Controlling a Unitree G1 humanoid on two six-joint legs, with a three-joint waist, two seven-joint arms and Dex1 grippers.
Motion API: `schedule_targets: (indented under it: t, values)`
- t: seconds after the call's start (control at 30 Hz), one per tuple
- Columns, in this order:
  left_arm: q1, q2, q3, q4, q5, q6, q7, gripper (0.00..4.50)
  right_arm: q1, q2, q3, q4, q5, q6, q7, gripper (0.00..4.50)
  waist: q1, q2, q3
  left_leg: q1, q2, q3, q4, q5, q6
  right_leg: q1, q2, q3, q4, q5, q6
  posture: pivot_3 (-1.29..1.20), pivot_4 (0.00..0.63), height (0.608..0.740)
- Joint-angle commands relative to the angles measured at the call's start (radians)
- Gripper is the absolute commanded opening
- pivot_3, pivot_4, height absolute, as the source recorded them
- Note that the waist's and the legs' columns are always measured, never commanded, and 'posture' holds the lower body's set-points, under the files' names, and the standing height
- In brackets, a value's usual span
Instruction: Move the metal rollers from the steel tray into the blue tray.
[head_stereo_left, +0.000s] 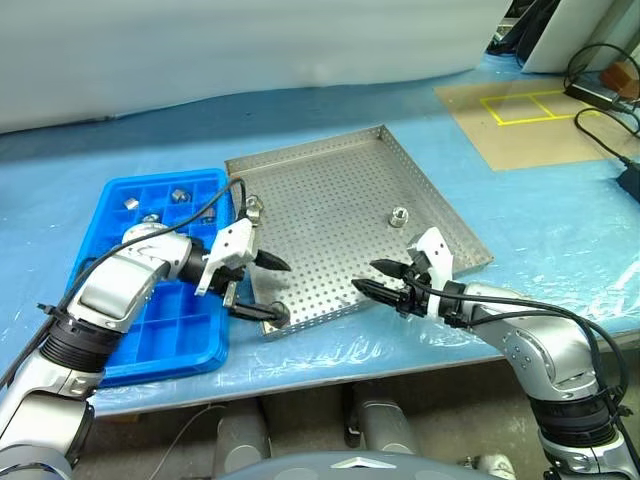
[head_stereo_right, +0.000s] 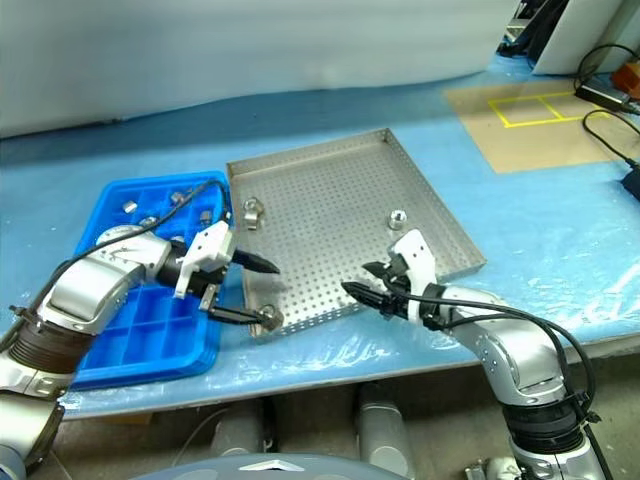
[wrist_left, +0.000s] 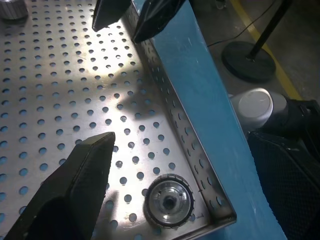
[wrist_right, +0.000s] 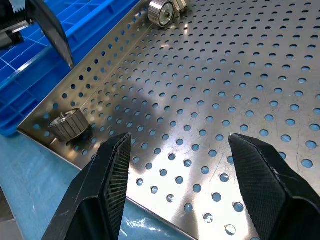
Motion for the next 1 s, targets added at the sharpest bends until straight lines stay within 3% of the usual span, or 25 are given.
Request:
schedule_targets:
  t: [0.03, 0.43, 0.63, 1.0]
  values:
    - [0.013, 0.000, -0.015, 0.006, 0.033, -0.040, 0.004, 4.46, 0.031, -0.014, -0.010, -0.029, -0.003, -0.038, 0.008, 3.26, 0.000, 0.000, 0.000, 0.000, 0.000, 0.000, 0.000, 0.000, 0.000, 0.000, 0.000, 0.000, 0.000, 0.000, 0.000, -0.31, 0.150, 0.740]
    - [-0.026, -0.062, -0.047, 0.205, 0.162, -0.181, 0.051, 4.46, 0.060, -0.043, -0.017, 0.023, -0.020, -0.111, 0.027, 3.26, 0.001, 0.001, 0.000, 0.003, 0.000, 0.000, 0.001, -0.001, 0.003, 0.003, 0.000, 0.000, 0.001, -0.004, 0.006, -0.32, 0.150, 0.740]
    - [-0.011, -0.066, -0.003, 0.121, 0.043, -0.049, 0.019, 4.46, 0.078, -0.055, -0.018, 0.032, -0.025, -0.133, 0.038, 3.26, -0.001, 0.001, 0.000, 0.006, 0.000, 0.000, 0.002, -0.001, 0.003, 0.005, 0.000, 0.000, 0.001, -0.004, 0.007, -0.33, 0.150, 0.740]
    - [0.011, -0.043, -0.004, 0.106, 0.061, -0.044, 0.038, 4.46, 0.001, -0.045, 0.016, 0.052, -0.027, -0.092, 0.014, 3.26, -0.002, 0.001, 0.000, 0.003, 0.000, 0.000, 0.001, -0.002, 0.004, 0.003, 0.000, 0.000, -0.001, 0.000, 0.000, -0.32, 0.150, 0.740]
